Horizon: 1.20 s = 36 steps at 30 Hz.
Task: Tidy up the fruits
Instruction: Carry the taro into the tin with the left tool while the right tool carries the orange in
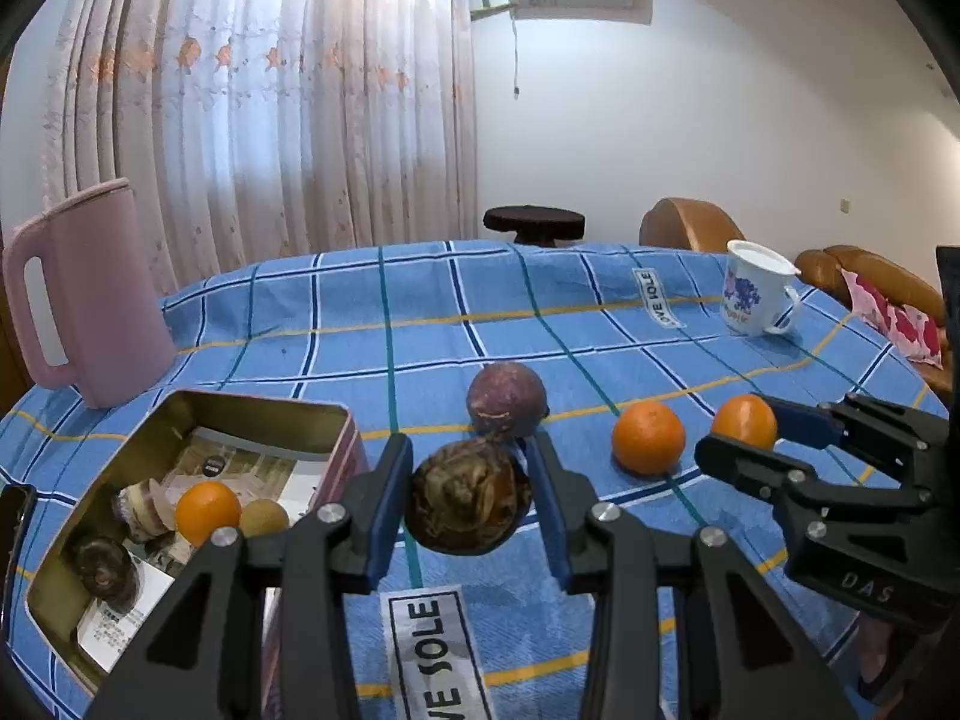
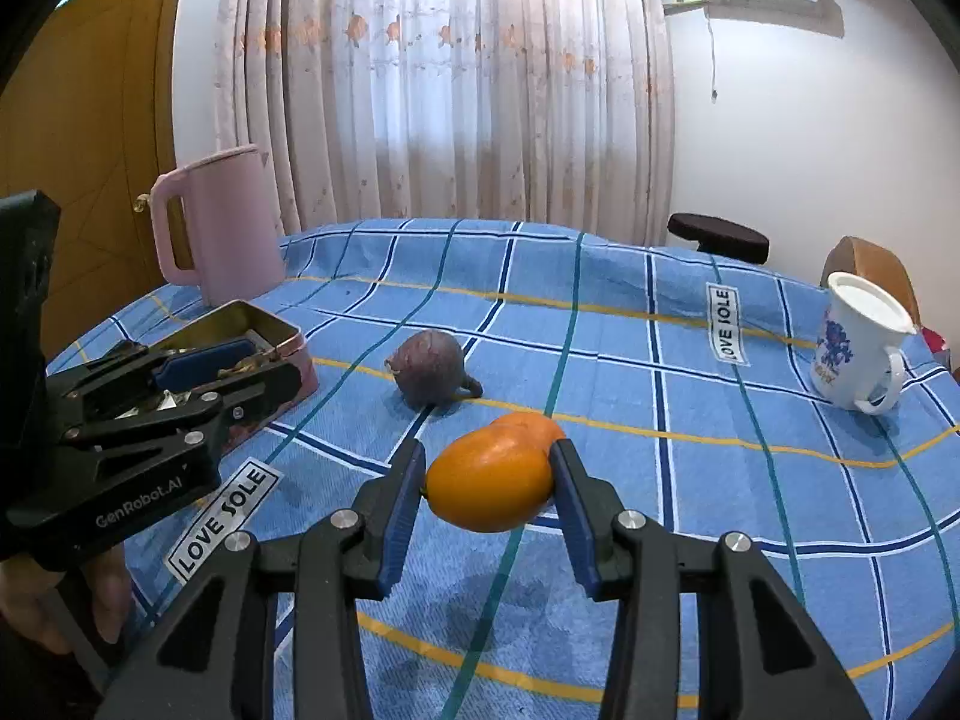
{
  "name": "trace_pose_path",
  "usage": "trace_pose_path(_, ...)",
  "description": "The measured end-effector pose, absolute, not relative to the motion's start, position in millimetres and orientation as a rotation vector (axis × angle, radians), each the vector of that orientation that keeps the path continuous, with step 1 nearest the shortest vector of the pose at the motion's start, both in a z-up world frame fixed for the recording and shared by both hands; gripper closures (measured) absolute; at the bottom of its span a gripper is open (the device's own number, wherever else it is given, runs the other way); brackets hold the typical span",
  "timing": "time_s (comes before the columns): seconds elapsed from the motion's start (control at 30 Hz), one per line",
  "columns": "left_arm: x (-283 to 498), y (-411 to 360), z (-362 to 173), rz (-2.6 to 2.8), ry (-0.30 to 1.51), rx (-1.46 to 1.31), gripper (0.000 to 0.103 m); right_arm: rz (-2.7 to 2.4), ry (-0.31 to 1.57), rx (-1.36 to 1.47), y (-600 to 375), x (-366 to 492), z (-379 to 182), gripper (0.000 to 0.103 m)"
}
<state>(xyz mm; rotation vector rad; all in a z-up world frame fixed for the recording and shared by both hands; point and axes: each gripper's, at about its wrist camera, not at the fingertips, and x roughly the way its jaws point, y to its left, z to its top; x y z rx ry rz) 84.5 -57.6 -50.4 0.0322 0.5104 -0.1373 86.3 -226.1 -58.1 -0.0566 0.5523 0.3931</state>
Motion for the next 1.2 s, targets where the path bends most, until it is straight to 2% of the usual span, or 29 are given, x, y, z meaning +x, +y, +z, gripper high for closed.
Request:
trace_pose_path(0.67, 66.1, -59.1, -41.7, -0.077, 0.405, 0.05, 0.062, 0.399, 0.406, -0.061, -230.3, 62.9, -46.8, 0.058)
trace_pose_path(1.2, 67.4, -43.0, -39.5, -0.049, 0.416, 0.019, 0.062, 0.406, 0.408, -0.092, -212.7, 67.9, -44.6, 0.058)
